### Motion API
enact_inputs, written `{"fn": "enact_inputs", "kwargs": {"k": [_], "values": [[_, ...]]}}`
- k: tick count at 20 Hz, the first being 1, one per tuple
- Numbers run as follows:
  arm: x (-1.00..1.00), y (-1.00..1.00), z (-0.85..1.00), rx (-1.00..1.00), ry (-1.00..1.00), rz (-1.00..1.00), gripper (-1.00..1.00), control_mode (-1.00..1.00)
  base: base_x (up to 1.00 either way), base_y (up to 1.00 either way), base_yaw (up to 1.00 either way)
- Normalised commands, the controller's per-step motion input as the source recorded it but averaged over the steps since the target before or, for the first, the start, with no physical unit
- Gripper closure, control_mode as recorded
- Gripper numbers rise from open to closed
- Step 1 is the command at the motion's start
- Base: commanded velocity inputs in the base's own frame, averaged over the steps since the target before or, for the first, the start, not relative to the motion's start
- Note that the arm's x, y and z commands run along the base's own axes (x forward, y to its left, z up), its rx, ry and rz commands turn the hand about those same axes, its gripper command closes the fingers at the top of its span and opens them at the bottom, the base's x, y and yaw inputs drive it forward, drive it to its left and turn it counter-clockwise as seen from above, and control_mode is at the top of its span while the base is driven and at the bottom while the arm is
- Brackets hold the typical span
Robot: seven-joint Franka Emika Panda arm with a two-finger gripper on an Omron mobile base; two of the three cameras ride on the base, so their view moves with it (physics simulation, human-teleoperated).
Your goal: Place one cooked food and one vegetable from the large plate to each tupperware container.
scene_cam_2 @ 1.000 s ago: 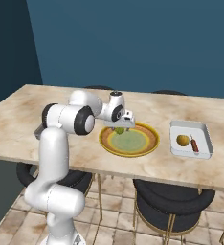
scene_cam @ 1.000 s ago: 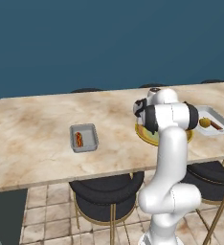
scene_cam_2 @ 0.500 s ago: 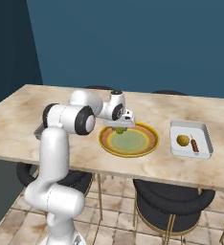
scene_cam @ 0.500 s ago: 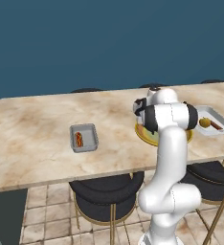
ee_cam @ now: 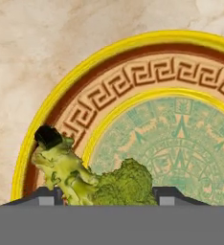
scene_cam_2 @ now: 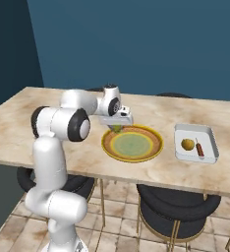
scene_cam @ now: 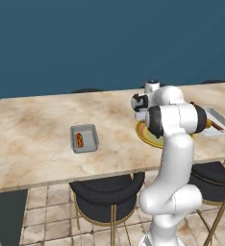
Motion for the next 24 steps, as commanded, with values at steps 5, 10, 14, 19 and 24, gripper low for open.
{"fn": "enact_inputs", "kwargs": {"k": [5, 10, 14, 19, 24], "values": [[-0.76, 0.96, 0.93, 0.08, -0.13, 0.0, 1.0, -1.0, 0.0, 0.0, 0.0], [-0.6, 1.0, 1.0, 0.07, -0.14, 0.0, 1.0, -1.0, 0.0, 0.0, 0.0], [-0.19, 1.0, 0.63, 0.07, -0.18, 0.04, 1.0, -1.0, 0.0, 0.0, 0.0], [0.0, 1.0, 0.04, 0.0, -0.05, 0.03, 1.0, -1.0, 0.0, 0.0, 0.0], [0.0, 1.0, -0.22, -0.01, 0.06, 0.0, 1.0, -1.0, 0.0, 0.0, 0.0]]}}
